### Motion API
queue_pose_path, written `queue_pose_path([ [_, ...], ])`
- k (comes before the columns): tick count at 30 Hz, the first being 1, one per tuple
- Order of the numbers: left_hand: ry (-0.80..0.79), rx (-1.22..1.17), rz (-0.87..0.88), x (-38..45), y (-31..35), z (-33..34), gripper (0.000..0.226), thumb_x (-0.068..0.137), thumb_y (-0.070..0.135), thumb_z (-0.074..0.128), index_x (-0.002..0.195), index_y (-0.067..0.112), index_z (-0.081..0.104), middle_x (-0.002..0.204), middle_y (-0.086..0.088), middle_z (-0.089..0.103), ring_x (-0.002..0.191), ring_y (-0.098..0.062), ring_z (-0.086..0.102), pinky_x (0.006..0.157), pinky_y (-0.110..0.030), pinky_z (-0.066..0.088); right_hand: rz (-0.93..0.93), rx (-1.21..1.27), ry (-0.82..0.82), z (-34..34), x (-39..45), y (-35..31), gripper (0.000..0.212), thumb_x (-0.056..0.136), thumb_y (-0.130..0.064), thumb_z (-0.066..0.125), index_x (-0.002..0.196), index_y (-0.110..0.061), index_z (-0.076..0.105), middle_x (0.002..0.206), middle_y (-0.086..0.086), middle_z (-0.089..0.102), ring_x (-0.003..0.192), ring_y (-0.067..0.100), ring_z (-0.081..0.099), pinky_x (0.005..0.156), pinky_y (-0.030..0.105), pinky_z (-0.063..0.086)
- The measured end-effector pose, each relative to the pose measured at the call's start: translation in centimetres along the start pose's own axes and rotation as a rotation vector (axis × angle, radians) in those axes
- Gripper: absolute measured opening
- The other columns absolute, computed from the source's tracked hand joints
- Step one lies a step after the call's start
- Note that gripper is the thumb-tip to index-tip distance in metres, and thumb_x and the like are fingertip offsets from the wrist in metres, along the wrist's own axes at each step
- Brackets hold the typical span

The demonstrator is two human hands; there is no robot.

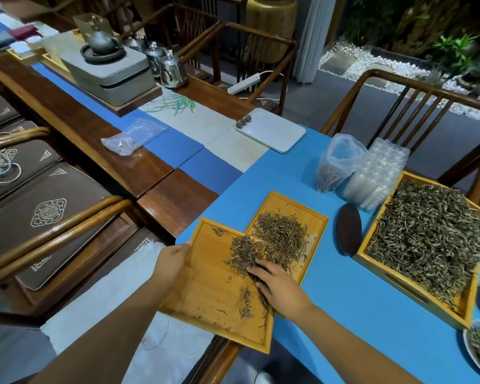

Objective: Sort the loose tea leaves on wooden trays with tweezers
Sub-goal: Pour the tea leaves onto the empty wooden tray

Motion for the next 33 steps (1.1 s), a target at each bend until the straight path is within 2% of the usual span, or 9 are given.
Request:
queue_pose_path([
  [7, -0.022, 0.001, -0.003, -0.1, -0.1, 0.5, 0.028, 0.096, 0.034, 0.045, 0.078, 0.013, 0.049, 0.079, -0.01, 0.047, 0.074, -0.023, 0.044, 0.069, -0.034, 0.036, -0.003, 0.008, 0.038, -0.5, -1.3, -0.1, 0.044, 0.1, -0.022, 0.039, 0.144, -0.028, 0.035, 0.154, -0.005, 0.026, 0.142, 0.017, 0.022, 0.116, 0.032, 0.023],
  [15, -0.049, 0.04, 0.014, 0.0, -0.3, 0.7, 0.026, 0.096, 0.035, 0.044, 0.08, 0.015, 0.048, 0.082, -0.009, 0.047, 0.076, -0.022, 0.043, 0.07, -0.033, 0.035, 0.014, -0.028, -0.009, 0.4, -3.2, 0.8, 0.044, 0.1, -0.022, 0.039, 0.143, -0.028, 0.035, 0.151, -0.005, 0.029, 0.14, 0.016, 0.024, 0.114, 0.031, 0.025],
  [24, -0.062, 0.071, 0.04, -0.1, 0.0, 1.0, 0.032, 0.096, 0.035, 0.044, 0.074, 0.013, 0.047, 0.076, -0.01, 0.045, 0.072, -0.021, 0.041, 0.069, -0.032, 0.033, 0.054, -0.02, 0.025, 0.8, -2.7, 1.6, 0.044, 0.101, -0.02, 0.036, 0.144, -0.028, 0.034, 0.153, -0.006, 0.027, 0.142, 0.015, 0.022, 0.115, 0.028, 0.024],
  [29, -0.076, 0.08, 0.044, -0.4, 0.2, 1.4, 0.032, 0.097, 0.035, 0.044, 0.077, 0.011, 0.052, 0.078, -0.012, 0.049, 0.074, -0.021, 0.045, 0.062, -0.028, 0.035, 0.102, -0.014, 0.038, 0.7, -2.1, 2.4, 0.044, 0.101, -0.018, 0.036, 0.144, -0.028, 0.035, 0.154, -0.005, 0.027, 0.143, 0.017, 0.022, 0.114, 0.031, 0.027],
  [33, -0.085, 0.066, 0.036, -0.5, 0.1, 1.6, 0.032, 0.096, 0.035, 0.045, 0.076, 0.012, 0.051, 0.077, -0.012, 0.048, 0.074, -0.021, 0.044, 0.067, -0.031, 0.035, 0.144, 0.011, 0.052, 0.4, -1.6, 3.2, 0.044, 0.101, -0.016, 0.036, 0.144, -0.026, 0.035, 0.154, -0.003, 0.026, 0.143, 0.019, 0.021, 0.115, 0.031, 0.023],
])
Point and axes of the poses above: each hand's wrist, its own x-axis towards the middle knuckle, its own z-axis out of the palm, y = z × x, the point moved 7 cm from there along x, towards the middle knuckle
